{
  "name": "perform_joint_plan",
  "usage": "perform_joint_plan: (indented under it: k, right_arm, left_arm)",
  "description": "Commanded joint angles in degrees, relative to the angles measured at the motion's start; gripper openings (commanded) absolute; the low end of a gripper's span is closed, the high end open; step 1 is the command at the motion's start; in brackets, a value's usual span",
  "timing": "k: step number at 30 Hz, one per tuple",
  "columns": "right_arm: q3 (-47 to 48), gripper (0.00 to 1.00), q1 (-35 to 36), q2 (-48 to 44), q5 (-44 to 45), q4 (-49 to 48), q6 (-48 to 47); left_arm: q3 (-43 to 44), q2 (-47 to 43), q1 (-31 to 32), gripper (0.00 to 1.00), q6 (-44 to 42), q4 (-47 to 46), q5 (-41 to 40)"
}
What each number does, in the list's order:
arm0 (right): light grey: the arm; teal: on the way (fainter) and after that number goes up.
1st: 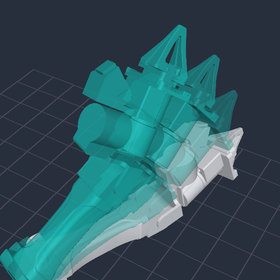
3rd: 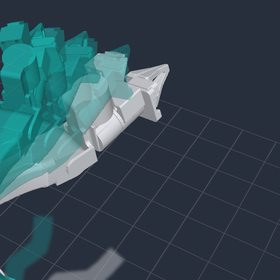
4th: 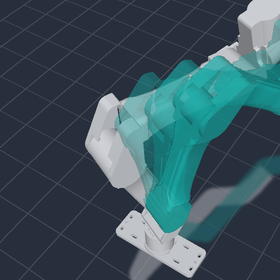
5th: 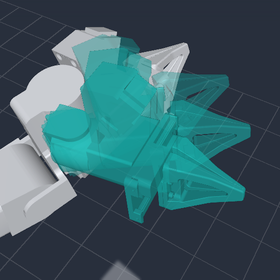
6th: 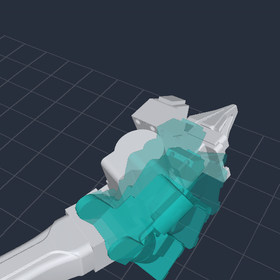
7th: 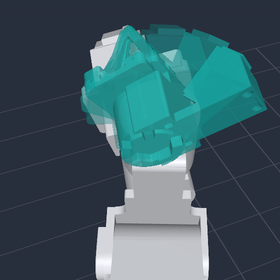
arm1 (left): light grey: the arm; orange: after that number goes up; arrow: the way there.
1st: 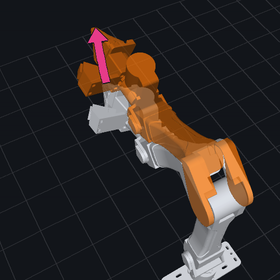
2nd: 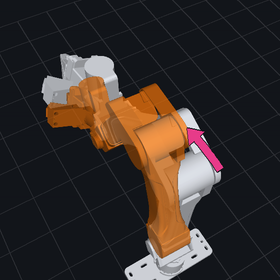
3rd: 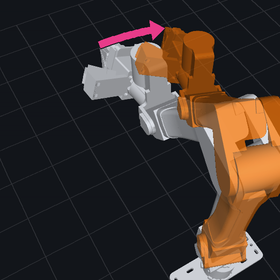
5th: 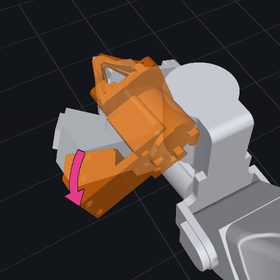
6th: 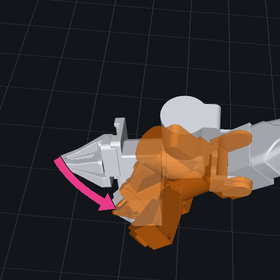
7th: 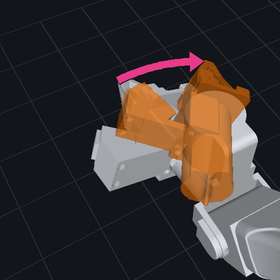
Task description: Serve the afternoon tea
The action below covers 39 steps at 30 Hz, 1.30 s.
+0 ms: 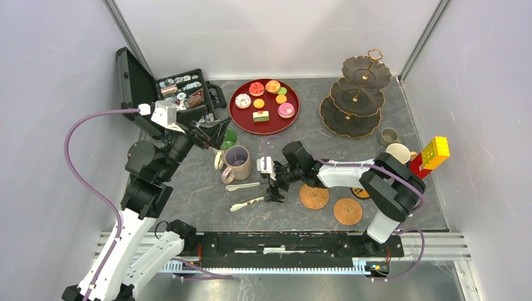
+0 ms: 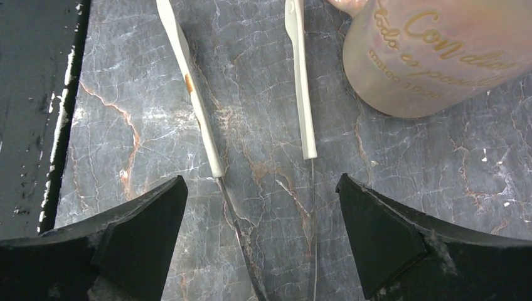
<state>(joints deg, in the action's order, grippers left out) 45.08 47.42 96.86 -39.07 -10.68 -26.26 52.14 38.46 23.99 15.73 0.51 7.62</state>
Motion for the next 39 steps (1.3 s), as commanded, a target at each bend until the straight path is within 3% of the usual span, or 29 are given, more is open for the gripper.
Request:
perform_joint_plan:
  k: [1, 13, 18, 22, 24, 30, 34, 39]
  right_arm:
    - [0.3, 0.98, 0.8, 0.8, 2.0, -3.9, -0.4]
    - [-4.9, 0.99, 1.9, 4.1, 3.4, -13.0, 3.0]
    - [-6.8, 0.89, 3.1, 2.2, 7.0, -14.1, 5.1]
    - [-12.7, 0.82, 3.3, -2.1, 12.0, -20.7, 13.1]
    - [-15.2, 0.77, 4.2, -3.8, 18.5, -23.1, 18.8]
    - [-22.5, 0.73, 7.0, -7.2, 28.8, -29.9, 34.2]
    - [-22.8, 0.73, 10.9, -8.2, 33.2, -28.7, 37.0]
    - [-21.3, 0.83, 16.0, -7.4, 32.7, -28.5, 30.7]
  left_arm:
    - [1.6, -0.4, 0.2, 1.00, -0.4, -2.0, 0.7]
    - [1.6, -0.8, 0.2, 1.00, -0.2, -2.2, 1.0]
    - [1.6, -0.8, 0.3, 1.00, -0.1, -2.2, 1.0]
    - [1.5, -1.2, 0.4, 1.00, 0.0, -2.2, 0.8]
    - [1.4, -1.4, 0.4, 1.00, 0.1, -2.4, 0.9]
    - [1.1, -1.4, 0.4, 1.00, 0.9, -3.0, 1.4]
    - [1.0, -1.2, 0.5, 1.00, 1.2, -3.0, 1.4]
    - [0.9, -1.2, 0.7, 1.00, 1.3, -3.2, 1.6]
